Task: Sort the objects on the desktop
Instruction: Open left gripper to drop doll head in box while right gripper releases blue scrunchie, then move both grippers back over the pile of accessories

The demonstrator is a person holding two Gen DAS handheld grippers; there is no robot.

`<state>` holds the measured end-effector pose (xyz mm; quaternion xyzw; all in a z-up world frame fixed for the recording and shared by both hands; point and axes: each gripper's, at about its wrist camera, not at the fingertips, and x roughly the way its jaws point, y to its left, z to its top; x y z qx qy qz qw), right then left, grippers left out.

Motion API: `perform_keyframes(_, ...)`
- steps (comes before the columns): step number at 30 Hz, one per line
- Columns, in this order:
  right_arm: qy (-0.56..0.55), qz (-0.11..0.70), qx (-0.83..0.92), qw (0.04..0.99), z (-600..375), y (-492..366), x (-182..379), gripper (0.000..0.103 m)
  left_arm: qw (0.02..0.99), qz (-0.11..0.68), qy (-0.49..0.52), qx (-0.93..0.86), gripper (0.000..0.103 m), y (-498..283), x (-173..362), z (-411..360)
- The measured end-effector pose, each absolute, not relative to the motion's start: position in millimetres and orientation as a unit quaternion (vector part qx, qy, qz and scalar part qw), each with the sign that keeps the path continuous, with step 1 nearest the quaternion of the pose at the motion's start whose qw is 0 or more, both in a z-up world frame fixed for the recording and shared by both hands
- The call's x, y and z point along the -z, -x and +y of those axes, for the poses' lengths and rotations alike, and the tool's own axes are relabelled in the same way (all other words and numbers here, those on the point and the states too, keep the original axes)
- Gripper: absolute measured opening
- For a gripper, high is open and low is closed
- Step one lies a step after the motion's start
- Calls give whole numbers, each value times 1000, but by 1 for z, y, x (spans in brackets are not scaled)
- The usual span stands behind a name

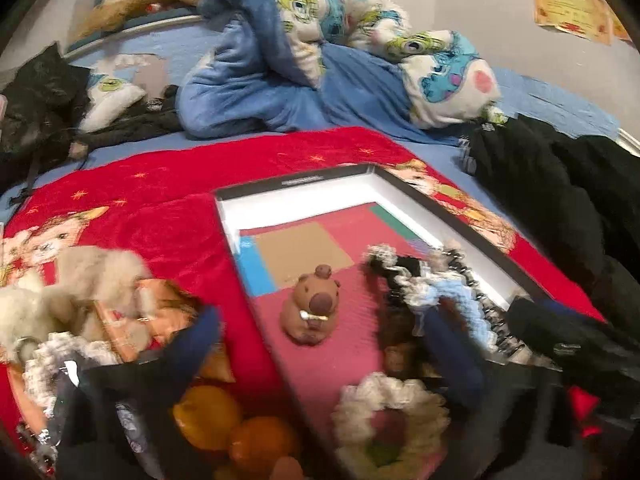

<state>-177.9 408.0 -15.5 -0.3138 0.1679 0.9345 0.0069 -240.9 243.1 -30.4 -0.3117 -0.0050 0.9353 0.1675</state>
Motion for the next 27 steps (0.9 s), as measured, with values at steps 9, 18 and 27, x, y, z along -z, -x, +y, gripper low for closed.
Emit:
perform_keyframes(9,316,157,-936,8,404,178,15,103,168,-12,307,-937,103,239,28,234)
perform_keyframes(18,312,161,-936,1,396,177,12,103,165,-16,304,-938,103,235,25,228)
perform_keyframes(27,291,183,-939,-22,379,169,0,103,148,-42,303,-941,103,225,9,201)
